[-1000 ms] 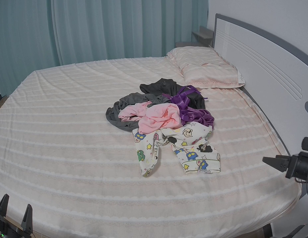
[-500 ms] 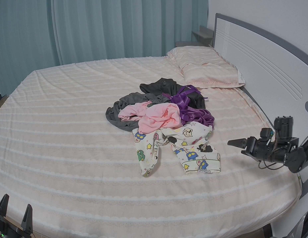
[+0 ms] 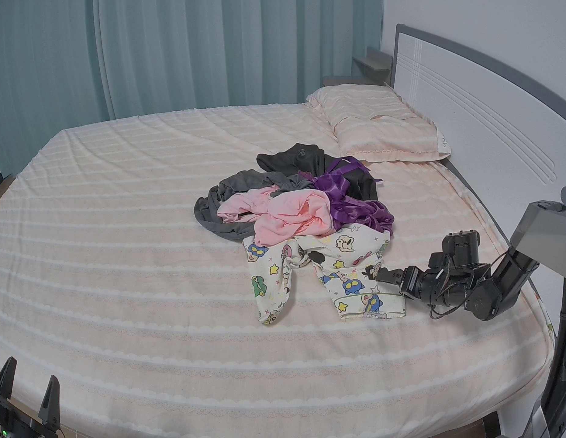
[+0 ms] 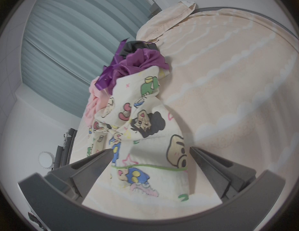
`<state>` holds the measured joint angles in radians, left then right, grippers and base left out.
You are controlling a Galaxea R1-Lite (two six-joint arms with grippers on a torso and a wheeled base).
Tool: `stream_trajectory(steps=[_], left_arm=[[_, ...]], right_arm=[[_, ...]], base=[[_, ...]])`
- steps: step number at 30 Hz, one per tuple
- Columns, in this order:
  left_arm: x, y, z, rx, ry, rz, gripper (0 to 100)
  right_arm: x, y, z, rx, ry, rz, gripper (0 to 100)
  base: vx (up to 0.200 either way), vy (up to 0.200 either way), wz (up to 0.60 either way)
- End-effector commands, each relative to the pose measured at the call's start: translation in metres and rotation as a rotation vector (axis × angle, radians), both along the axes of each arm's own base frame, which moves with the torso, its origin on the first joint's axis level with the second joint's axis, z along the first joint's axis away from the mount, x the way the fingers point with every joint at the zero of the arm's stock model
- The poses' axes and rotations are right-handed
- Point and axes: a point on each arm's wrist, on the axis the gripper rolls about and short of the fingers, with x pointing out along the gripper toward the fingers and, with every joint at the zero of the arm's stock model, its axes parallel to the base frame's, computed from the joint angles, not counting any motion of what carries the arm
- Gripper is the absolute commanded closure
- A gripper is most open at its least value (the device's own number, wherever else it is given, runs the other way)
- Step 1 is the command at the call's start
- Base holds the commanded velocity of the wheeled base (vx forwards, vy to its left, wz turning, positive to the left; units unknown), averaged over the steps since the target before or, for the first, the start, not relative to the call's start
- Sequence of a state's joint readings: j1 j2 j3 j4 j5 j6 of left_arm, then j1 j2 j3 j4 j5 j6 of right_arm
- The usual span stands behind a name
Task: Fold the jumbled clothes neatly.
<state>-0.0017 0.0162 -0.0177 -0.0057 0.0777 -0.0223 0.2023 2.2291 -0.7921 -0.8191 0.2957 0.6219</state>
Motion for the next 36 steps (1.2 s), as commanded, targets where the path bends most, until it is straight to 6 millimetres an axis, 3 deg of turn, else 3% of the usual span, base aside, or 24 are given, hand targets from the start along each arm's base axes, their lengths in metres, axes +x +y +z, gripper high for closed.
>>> stream_trajectory(steps=[1, 6, 14, 15, 22, 26, 31, 36], left_arm=[[0.000, 0.000, -0.005, -0.001, 0.001, 0.001, 0], [0.000, 0.000, -0.005, -0.001, 0.001, 0.001, 0], [0.000, 0.000, -0.005, -0.001, 0.001, -0.001, 0], [0.000, 0.000, -0.005, -0.001, 0.001, 0.001, 0], [0.000, 0.000, -0.005, -0.001, 0.001, -0.001, 0], [0.000, 0.000, -0.005, -0.001, 0.001, -0.001, 0], [0.000, 0.000, -0.005, -0.001, 0.001, 0.001, 0], [0.000, 0.000, -0.005, 0.025, 0.003, -0.002, 0]], right_arm=[[0.007, 0.005, -0.020, -0.027, 0.031, -0.008, 0], [0.006, 0.016, -0.022, -0.031, 0.027, 0.022, 0], [-0.001, 0.051, -0.013, -0.030, -0.004, 0.115, 0], [-0.001, 0.055, -0.014, -0.031, -0.003, 0.125, 100], [-0.001, 0.051, -0.014, -0.033, -0.006, 0.120, 100], [-0.006, 0.041, -0.004, -0.020, -0.023, 0.096, 100], [-0.026, 0.034, 0.014, 0.017, -0.073, 0.090, 100], [-0.063, 0.027, 0.034, 0.071, -0.130, 0.086, 100]], base=[[0.000, 0.000, 0.00], [0.000, 0.000, 0.00], [0.000, 0.000, 0.00], [0.000, 0.000, 0.00], [0.000, 0.000, 0.00], [0.000, 0.000, 0.00], [0.000, 0.000, 0.00], [0.000, 0.000, 0.00]])
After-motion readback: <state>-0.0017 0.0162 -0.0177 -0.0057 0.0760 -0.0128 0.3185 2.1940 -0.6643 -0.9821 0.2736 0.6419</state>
